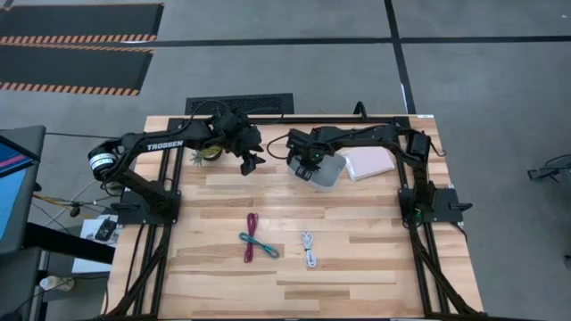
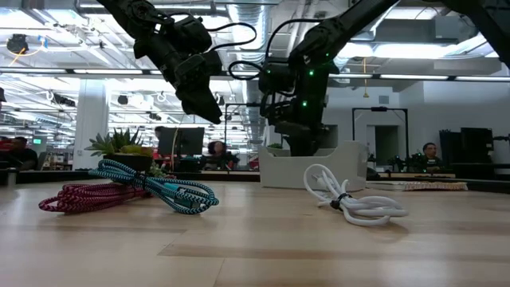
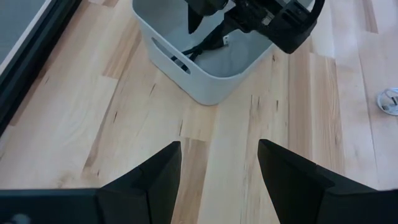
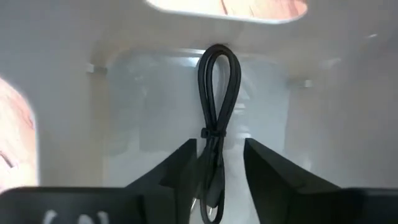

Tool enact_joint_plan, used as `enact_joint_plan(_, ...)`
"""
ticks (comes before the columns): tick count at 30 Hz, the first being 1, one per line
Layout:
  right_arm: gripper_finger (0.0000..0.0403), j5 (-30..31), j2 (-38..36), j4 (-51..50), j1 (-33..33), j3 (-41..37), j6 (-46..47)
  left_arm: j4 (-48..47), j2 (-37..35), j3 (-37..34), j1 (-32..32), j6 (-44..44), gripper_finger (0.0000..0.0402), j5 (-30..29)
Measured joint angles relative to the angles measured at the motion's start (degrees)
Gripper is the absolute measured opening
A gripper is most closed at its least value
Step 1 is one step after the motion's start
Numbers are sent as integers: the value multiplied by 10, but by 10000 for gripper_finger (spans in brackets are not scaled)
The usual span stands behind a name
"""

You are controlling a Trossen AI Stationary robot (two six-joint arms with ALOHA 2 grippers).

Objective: Pick and place USB-C Cables
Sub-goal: Put the blue black USB cable into the grey bin

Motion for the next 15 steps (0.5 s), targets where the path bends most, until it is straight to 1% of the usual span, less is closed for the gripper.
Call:
enact_joint_plan(4,191,2,-44,-27,0,26,-3,-5,-2,0,0,1,201,0)
enact_joint_plan(7,203,6,-94,-67,0,42,-2,-36,-23,0,-2,27,201,3)
enact_joint_plan(12,210,6,-201,-99,4,46,35,-125,-97,0,-34,64,201,13)
enact_joint_plan(15,209,7,-255,-117,16,46,59,-171,-148,1,-72,56,203,13)
